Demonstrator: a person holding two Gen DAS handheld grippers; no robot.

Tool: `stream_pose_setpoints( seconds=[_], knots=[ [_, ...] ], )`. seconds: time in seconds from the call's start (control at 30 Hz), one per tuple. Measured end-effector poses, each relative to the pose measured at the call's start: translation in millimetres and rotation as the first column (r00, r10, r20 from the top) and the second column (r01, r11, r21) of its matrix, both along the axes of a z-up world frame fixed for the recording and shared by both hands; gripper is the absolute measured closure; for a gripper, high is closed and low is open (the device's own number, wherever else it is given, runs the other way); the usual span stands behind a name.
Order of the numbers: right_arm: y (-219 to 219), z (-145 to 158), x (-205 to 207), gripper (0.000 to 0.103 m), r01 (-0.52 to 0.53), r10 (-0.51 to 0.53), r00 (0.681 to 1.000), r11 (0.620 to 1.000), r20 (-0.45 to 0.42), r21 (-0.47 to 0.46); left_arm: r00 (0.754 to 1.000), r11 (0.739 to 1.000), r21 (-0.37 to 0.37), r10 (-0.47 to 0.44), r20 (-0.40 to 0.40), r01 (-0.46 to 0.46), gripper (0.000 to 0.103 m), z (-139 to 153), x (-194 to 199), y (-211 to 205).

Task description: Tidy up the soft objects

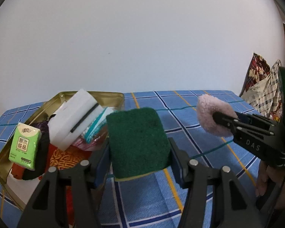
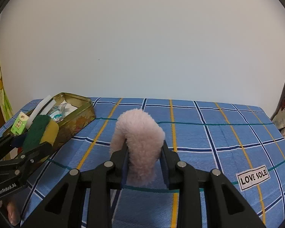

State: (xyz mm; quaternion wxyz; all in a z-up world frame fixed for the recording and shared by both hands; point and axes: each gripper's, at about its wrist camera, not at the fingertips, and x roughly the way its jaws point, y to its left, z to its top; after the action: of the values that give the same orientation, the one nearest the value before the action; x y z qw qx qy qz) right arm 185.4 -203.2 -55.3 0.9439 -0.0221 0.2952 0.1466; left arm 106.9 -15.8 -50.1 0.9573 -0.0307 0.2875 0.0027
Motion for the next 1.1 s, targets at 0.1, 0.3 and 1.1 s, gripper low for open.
stream_pose_setpoints(
  seconds=[0.1,0.3,1.1],
  knots=[
    [0.3,2.2,-4.5,0.072,-0.017,0.017,1.000,1.000,0.003,-0.005,1.000,1.000,0.001,0.010,0.001,-0.010,0.046,0.0,-3.1,3.4],
    [4.1,6.8,-11.3,0.072,-0.041,0.041,0.999,0.999,0.013,-0.021,1.000,1.000,-0.013,0.028,0.002,-0.028,0.046,-0.9,-7.9,11.4],
    [2.3,22.9,-45.1,0.072,-0.116,0.119,0.991,0.992,0.064,-0.047,0.999,0.999,0.029,0.040,0.019,-0.041,0.046,0.7,-28.1,12.9]
  ],
)
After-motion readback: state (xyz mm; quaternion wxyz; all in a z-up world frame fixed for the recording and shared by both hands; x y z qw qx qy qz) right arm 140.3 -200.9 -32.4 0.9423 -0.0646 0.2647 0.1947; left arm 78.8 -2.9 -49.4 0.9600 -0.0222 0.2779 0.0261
